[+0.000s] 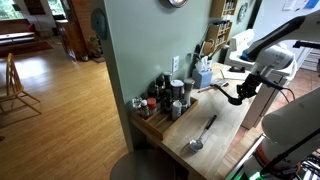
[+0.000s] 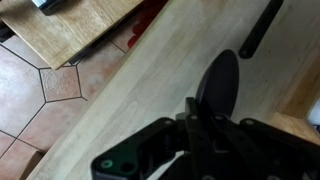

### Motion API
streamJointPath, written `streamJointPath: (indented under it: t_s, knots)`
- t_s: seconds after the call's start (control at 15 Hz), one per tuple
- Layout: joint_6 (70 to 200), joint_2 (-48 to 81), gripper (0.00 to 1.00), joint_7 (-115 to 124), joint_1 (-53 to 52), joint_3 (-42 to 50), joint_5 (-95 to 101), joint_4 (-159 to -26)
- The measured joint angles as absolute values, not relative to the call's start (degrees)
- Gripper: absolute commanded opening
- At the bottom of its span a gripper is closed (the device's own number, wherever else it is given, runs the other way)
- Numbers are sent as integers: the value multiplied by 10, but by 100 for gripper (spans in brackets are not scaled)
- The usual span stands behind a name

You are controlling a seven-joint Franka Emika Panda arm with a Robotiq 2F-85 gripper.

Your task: Move the black ladle to the left

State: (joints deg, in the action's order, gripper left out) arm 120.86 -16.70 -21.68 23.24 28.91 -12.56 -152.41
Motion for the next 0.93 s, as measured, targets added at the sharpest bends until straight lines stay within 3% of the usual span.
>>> streamJointPath:
  t_s: [0.93]
  knots:
    - [1049,-170,1,-425,276,449,-155,-1574]
